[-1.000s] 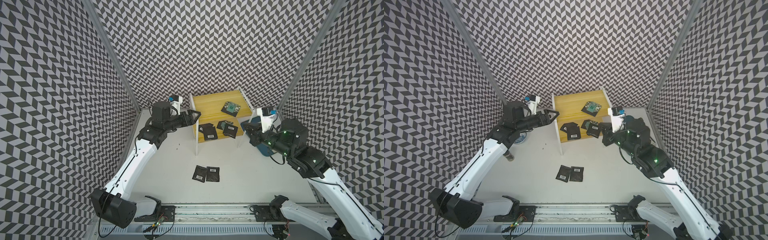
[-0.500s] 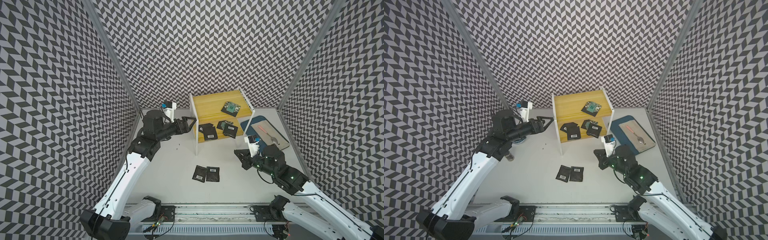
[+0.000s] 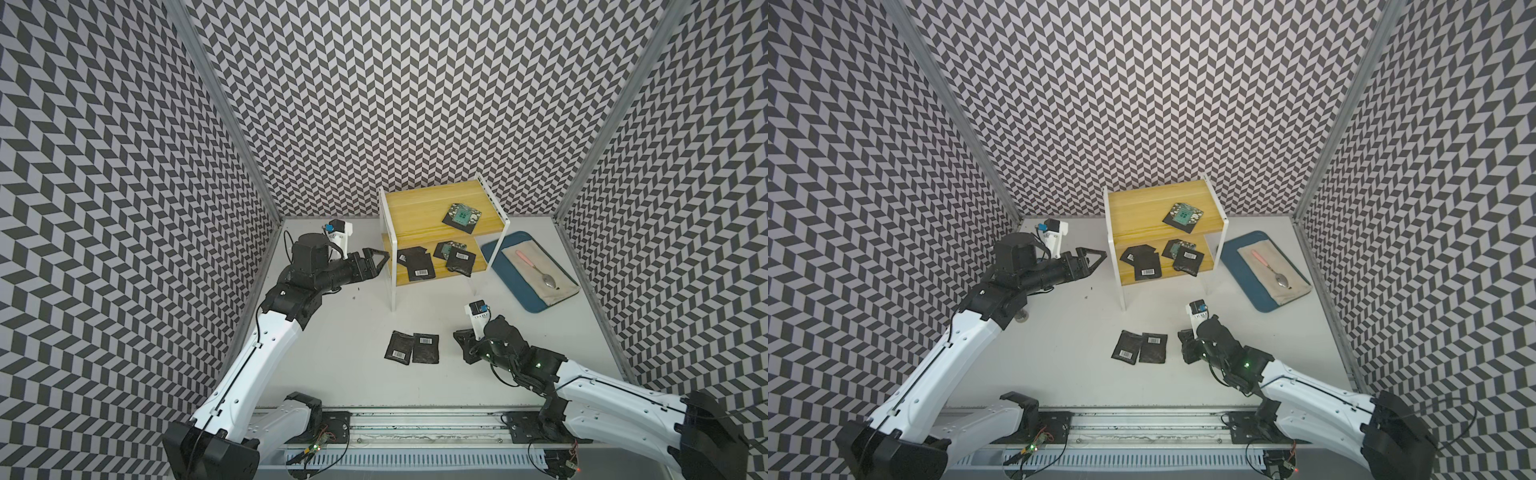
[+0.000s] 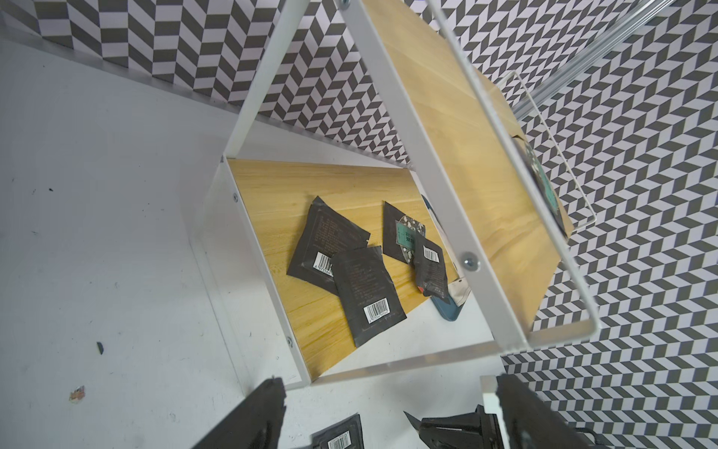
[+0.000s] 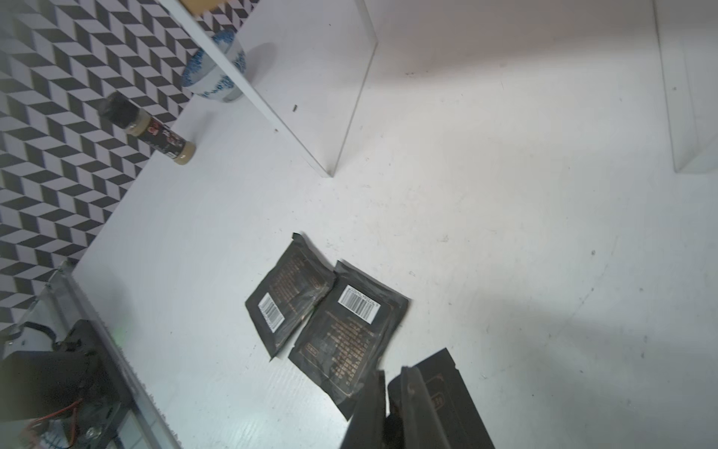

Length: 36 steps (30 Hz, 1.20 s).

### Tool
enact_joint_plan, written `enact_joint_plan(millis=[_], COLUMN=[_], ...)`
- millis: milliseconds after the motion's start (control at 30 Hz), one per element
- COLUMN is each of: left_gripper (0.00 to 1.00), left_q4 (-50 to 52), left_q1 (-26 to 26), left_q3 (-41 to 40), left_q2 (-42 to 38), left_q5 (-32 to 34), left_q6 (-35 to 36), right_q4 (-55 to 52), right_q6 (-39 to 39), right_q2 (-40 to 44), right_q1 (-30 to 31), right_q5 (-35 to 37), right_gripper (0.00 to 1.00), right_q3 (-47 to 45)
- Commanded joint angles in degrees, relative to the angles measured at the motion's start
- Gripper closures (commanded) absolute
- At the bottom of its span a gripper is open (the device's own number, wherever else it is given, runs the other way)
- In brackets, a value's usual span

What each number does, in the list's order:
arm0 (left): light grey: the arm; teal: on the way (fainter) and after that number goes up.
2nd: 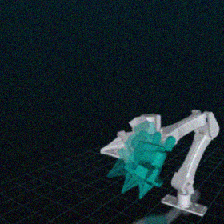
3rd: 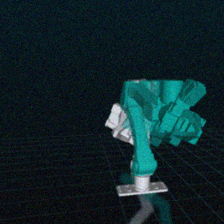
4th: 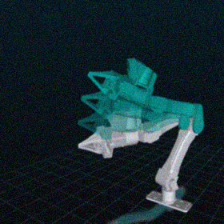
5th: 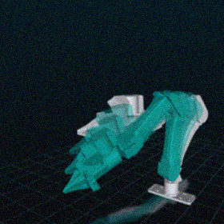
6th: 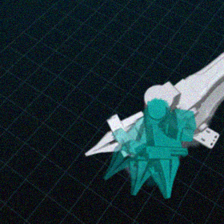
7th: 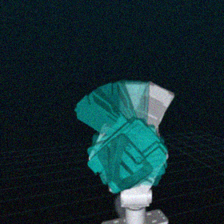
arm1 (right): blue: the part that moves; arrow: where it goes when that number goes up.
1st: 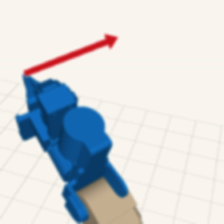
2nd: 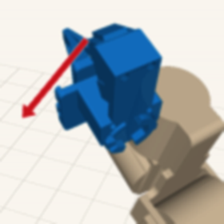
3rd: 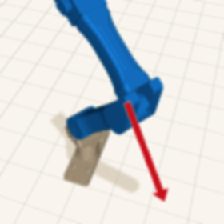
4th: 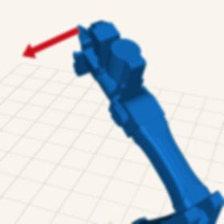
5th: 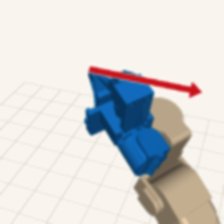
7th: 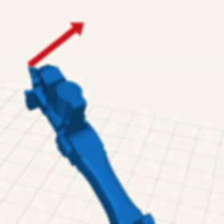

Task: Remove the tea bags from the shelf
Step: Place the tea bag at the center of the board.

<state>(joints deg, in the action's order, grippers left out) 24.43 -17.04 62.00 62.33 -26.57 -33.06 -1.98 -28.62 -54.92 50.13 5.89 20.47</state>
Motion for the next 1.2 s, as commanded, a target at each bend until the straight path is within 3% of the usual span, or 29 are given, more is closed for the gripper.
enact_joint_plan(millis=[0,500,833,1000,1167], left_gripper=[0.11,0.12,0.12,0.13,0.13], left_q4=[-1.4,-2.3,-3.2,-3.1,-2.9], left_q1=[0.6,1.2,1.5,1.6,1.9], left_q3=[-1.0,-3.8,-4.7,-5.1,-5.3], left_q2=[-1.2,-1.3,-0.9,-1.1,-1.4], left_q5=[-1.0,-1.7,-2.5,-2.5,-2.4], left_q6=[-0.1,-0.4,-0.8,-0.9,-0.9], right_q4=[8.4,13.9,15.2,15.6,15.4], right_q6=[-2.9,-4.9,-6.6,-5.5,-5.5], right_q2=[-2.2,-13.4,-20.8,-24.5,-25.6], right_q1=[0.9,8.7,10.4,10.5,10.6], right_q5=[3.0,16.5,19.2,19.5,19.1], right_gripper=[0.88,0.84,0.83,0.78,0.65], right_q3=[-1.3,-0.5,1.8,4.1,5.3])
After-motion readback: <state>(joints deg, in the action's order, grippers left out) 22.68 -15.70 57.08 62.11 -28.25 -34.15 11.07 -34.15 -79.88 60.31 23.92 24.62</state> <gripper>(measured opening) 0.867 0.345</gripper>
